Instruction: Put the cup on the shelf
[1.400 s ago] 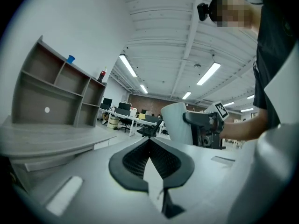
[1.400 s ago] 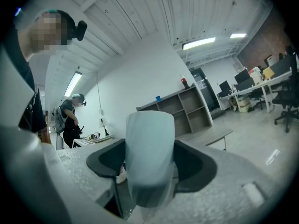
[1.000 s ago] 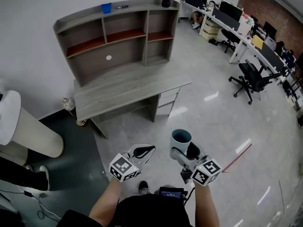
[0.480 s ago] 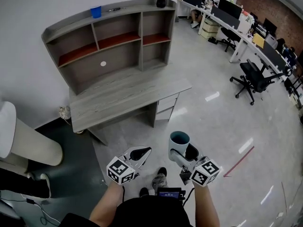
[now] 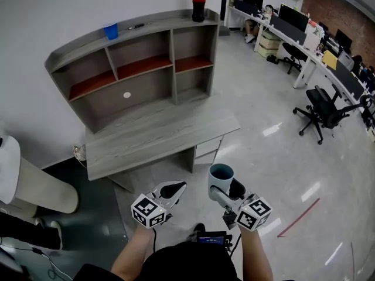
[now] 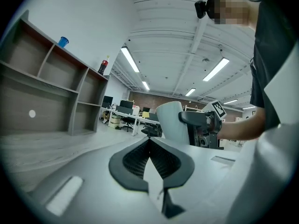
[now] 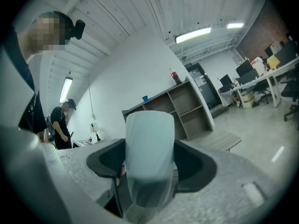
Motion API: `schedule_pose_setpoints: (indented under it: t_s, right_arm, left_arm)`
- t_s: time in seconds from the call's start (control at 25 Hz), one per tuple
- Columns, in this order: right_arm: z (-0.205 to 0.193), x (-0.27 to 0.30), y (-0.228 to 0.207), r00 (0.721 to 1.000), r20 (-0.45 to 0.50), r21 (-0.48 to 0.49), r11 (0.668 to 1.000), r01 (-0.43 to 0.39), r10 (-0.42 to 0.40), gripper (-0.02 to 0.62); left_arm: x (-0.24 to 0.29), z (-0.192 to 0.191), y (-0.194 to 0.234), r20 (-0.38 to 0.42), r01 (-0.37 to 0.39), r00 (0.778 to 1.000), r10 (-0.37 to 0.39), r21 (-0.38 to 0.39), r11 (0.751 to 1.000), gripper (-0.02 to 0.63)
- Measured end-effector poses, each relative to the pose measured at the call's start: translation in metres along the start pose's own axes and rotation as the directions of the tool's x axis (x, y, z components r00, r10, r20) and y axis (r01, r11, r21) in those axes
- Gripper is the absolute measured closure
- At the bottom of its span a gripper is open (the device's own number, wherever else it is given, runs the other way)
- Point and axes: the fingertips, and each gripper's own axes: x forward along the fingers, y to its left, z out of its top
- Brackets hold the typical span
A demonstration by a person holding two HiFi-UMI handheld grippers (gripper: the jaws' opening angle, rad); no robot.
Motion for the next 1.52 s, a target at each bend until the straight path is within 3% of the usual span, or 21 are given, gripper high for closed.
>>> schedule_pose_setpoints:
  t_s: [0.48,0.96,1.52]
  right_arm:
    - [0.026,0.02,-0.072,0.998,-0.009,0.016,0.998,-0.055,0.055,0.27]
    - [0.028,0.049,-0.111,0.997,-0.033,0.045,0.996,-0.072,0.074,0.27]
    - [0.065,0.148,-0.178,0.998,-0.044,0.027,0.998,-0.05,0.051,0.27]
  left_arm:
    - [0.065,0.015,0.035,0.026,-0.07,0.997,0.071,-0.046,0.996,0.604]
    - [0.091,0.012,0.07,0.01,-0.11,0.994,0.111,-0.073,0.991,0.604]
    - [0.155,0.042,0.18,0.034,-0.081,0.996,0.084,-0.091,0.993,0.604]
